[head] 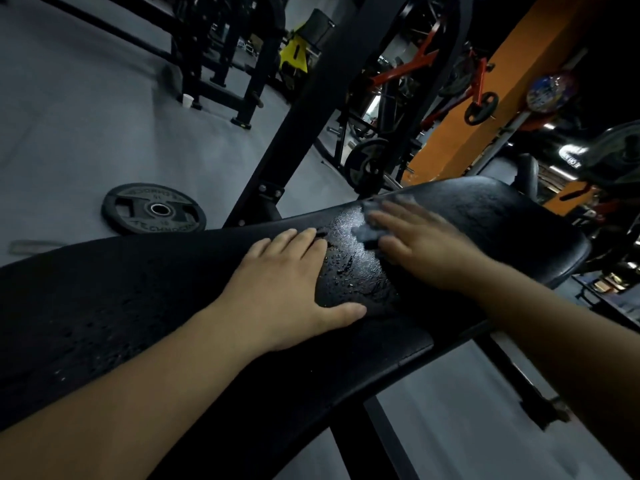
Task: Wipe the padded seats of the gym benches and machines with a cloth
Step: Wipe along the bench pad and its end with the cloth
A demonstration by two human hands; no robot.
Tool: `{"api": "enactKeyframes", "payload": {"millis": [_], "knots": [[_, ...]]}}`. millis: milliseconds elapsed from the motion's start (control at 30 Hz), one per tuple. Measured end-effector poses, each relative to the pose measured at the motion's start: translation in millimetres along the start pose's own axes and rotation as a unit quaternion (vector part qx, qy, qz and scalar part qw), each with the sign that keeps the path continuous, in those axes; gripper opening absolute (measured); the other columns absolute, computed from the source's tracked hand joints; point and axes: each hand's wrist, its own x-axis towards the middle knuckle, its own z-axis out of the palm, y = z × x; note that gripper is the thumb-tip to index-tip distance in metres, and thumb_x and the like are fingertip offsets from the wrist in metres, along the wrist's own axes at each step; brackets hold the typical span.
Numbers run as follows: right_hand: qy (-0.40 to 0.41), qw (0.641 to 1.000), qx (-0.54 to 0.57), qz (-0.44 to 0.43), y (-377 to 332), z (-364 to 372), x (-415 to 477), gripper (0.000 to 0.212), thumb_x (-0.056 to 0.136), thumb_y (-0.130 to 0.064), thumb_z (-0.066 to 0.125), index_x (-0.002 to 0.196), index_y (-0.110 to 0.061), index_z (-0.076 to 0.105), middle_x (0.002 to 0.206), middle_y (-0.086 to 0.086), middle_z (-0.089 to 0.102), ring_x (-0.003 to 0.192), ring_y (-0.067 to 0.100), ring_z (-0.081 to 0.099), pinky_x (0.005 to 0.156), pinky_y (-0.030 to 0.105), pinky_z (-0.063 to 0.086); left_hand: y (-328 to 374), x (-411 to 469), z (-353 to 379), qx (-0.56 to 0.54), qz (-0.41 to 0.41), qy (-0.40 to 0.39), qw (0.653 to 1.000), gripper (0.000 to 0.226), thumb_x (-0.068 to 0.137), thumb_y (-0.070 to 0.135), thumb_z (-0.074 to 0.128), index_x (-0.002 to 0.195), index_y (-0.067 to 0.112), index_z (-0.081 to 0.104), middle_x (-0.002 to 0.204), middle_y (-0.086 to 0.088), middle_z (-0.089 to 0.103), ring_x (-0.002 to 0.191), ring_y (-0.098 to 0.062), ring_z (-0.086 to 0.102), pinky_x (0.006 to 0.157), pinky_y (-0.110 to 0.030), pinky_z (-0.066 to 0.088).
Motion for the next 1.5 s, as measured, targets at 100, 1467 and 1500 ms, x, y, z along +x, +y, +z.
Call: {"api": "enactKeyframes", "payload": {"millis": [100, 1467, 1500], "knots": [[0.013, 0.999, -0.004, 0.047, -25.8, 4.8, 32.1, 0.052, 0.105, -0.051, 0.023, 0.156, -0.04, 0.023, 0.167, -0.009, 0.013, 0.153, 0.016, 0.001, 0.12, 0.042, 0.008, -4.6, 0.1, -0.3, -0.005, 0.009, 0.002, 1.0, 0.109, 0.073, 0.093, 0.022, 0.158, 0.026, 0.008, 0.167, 0.005, 0.0, 0.153, -0.016, 0.0, 0.124, -0.044, 0.008], [0.058, 0.997, 0.058, -0.008, -87.0, 10.4, -110.3, 0.064, 0.092, -0.04, 0.027, 0.156, -0.035, 0.029, 0.161, -0.007, 0.03, 0.151, 0.017, 0.02, 0.122, 0.035, 0.018, -20.3, -50.8, 5.9, -0.092, 0.064, 0.078, 0.991, 0.071, 0.092, 0.059, 0.03, 0.154, 0.025, 0.031, 0.163, 0.01, 0.022, 0.15, -0.006, 0.011, 0.115, -0.018, 0.002], [0.069, 0.995, 0.064, 0.029, -74.8, 7.0, -101.1, 0.068, 0.09, -0.035, 0.031, 0.157, -0.034, 0.025, 0.16, -0.005, 0.034, 0.149, 0.016, 0.025, 0.119, 0.033, 0.022, -20.4, -52.3, 5.0, -0.094, 0.064, 0.082, 0.99, 0.069, 0.093, 0.058, 0.032, 0.154, 0.025, 0.032, 0.163, 0.01, 0.022, 0.149, -0.006, 0.012, 0.114, -0.017, 0.001]]}}
